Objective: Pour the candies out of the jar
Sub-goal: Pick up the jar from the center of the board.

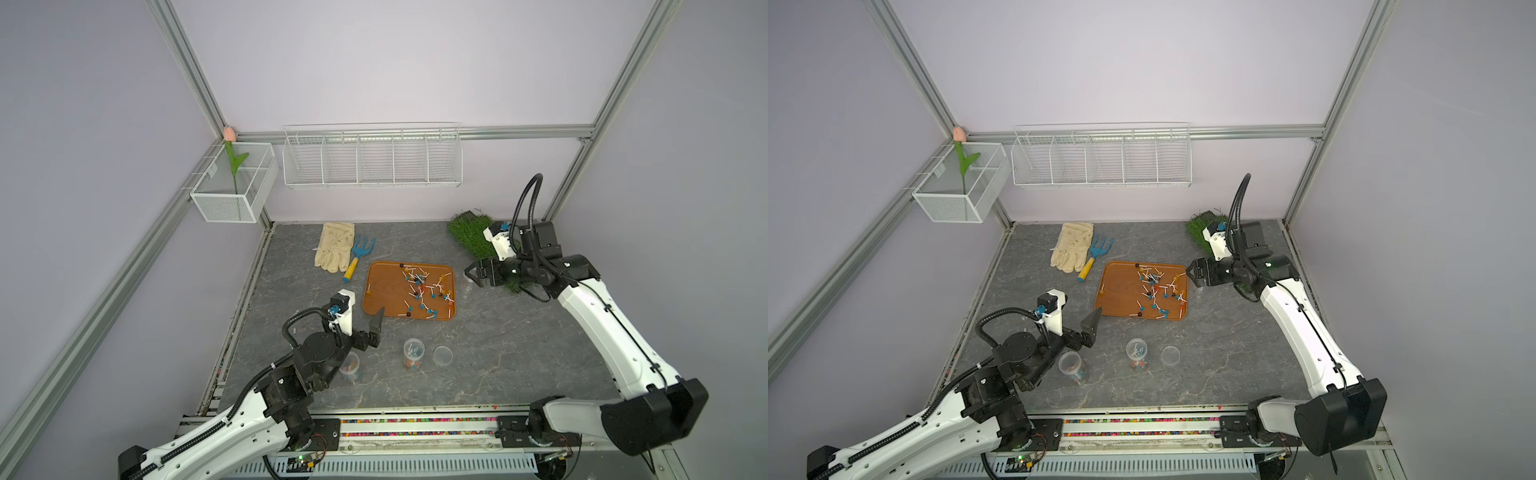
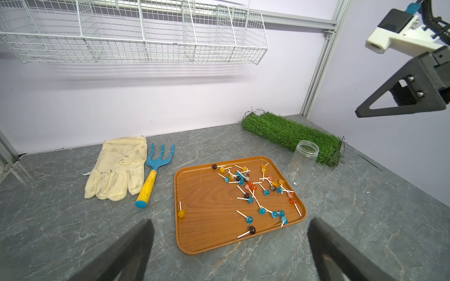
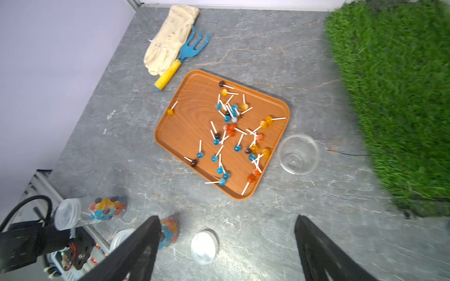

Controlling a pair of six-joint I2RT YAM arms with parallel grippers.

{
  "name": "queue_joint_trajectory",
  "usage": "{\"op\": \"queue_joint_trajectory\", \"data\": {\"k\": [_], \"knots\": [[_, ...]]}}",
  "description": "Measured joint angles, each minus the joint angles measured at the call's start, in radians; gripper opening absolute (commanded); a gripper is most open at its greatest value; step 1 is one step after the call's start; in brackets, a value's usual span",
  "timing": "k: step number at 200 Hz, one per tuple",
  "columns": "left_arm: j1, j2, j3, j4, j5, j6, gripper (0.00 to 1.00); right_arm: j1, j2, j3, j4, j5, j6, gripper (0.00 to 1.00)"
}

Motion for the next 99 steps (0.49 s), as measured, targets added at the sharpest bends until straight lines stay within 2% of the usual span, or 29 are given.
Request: {"op": "queue_joint_trajectory", "data": {"k": [45, 99], "knots": [[0.0, 0.01, 0.0, 0.009, -0.002, -0.033, 1.0, 0.16, -0.105, -0.124, 0.062, -0.052, 0.002, 0.89], [0.0, 0.01, 0.0, 0.006, -0.065, -0.119, 0.99, 0.346, -0.159, -0.236, 0.101, -0.008, 0.024, 0.91]]}}
